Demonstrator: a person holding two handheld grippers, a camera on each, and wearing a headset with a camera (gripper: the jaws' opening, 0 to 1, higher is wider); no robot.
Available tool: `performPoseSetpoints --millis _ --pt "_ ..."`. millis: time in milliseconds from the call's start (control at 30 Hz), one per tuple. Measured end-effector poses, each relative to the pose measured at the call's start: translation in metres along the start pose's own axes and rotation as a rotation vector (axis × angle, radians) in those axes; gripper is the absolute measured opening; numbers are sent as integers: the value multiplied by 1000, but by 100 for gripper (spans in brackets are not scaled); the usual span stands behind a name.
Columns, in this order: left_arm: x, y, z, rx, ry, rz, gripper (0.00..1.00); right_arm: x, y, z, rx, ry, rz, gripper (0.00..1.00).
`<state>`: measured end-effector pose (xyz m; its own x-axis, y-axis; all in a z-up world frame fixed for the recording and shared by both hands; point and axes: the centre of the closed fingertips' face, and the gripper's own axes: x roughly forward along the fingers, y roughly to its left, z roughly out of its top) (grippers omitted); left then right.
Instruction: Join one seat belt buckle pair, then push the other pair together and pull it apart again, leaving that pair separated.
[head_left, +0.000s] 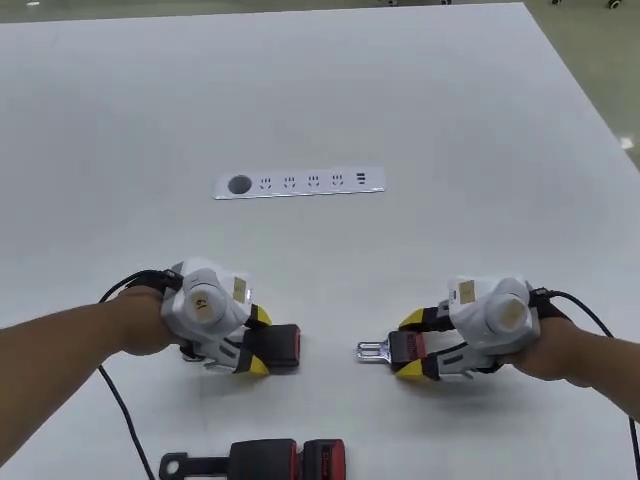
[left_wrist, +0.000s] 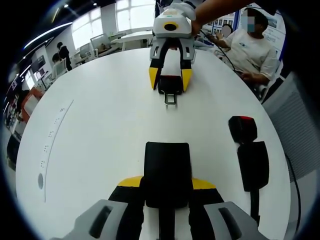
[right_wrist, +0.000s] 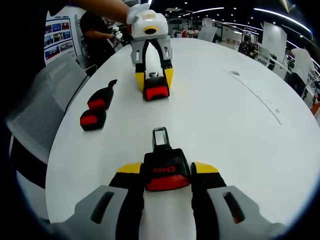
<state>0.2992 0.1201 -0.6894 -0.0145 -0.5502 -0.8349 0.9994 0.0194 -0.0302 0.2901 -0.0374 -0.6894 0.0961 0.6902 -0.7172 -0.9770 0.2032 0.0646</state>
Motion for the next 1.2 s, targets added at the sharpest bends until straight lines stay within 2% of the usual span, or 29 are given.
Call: performPoseSetpoints --millis 100,467,633,733,800,933,1033,1100,1167,1200 --pt "0 -1 2 -1 0 0 34 -2 -1 -3 1 1 -1 35" --pt "3 4 -6 -7 0 2 35 -4 -3 -5 9 -5 -3 35" --pt "2 2 -3 -14 -3 1 35 -5 -3 -5 16 -8 -16 36" --pt "0 0 -1 -44 -17 -10 37 -6 -2 -4 28 -17 -27 36" --pt "1 0 -4 -22 -15 -13 38 -5 -4 -4 37 -24 -38 36" --pt "0 -4 0 -29 -17 -19 41 -5 -3 -4 44 -32 -47 37" --pt "0 -7 2 -32 -12 -25 45 -4 -4 -6 46 -25 -58 41" --pt "0 -8 2 -45 -13 -27 49 -2 -3 -7 54 -17 -58 49" --pt "1 -7 -1 -55 -9 -19 57 -2 -6 -9 35 1 -79 56" --pt "0 -8 1 -74 -10 -11 61 -2 -8 -10 29 12 -99 56"
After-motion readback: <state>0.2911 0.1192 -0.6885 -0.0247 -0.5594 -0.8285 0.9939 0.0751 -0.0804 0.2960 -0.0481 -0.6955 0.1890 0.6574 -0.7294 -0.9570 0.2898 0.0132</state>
